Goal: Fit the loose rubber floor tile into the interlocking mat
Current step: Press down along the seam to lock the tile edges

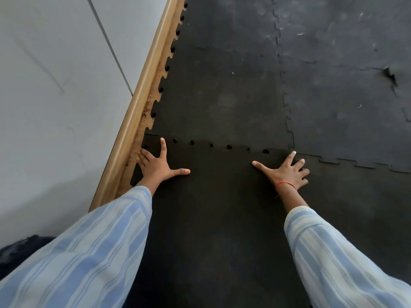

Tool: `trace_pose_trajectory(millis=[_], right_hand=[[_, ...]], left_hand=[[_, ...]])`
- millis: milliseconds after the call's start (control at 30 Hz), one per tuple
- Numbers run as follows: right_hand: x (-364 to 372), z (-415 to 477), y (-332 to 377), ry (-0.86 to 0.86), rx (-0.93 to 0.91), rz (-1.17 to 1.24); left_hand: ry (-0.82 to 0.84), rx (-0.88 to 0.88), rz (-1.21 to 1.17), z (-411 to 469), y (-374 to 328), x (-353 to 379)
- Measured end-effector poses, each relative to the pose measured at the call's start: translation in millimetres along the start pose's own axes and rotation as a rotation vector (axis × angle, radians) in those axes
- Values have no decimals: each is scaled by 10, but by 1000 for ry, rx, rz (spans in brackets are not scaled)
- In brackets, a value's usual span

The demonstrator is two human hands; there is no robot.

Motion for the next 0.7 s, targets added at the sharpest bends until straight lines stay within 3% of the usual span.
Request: trace_pose_trajectory(millis=[300, 400, 533, 600, 700], right_hand=[[52, -82, 189, -10, -84, -13], [-12, -337, 816, -185, -420, -101], [510, -981, 1644, 6, -925, -157], [751, -1170, 1810, 39, -1028, -222], [827, -1175, 1895, 1, -1019, -254]], left_hand=[[3, 43, 117, 3, -70, -71], [-24, 162, 228, -8, -278, -71], [-28, 302, 269, -45, -403, -22], [-15, 311, 279, -26, -407, -18], [0, 288, 299, -25, -423, -16]])
Point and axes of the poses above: each hand's wrist, its own z-axis towards the middle knuckle, its own x-axis out of the palm, y = z × x, the point moved 10 cm from there along z, towards the middle knuckle, and after that the axes turned 3 degrees about -z, right-handed, at the moved point
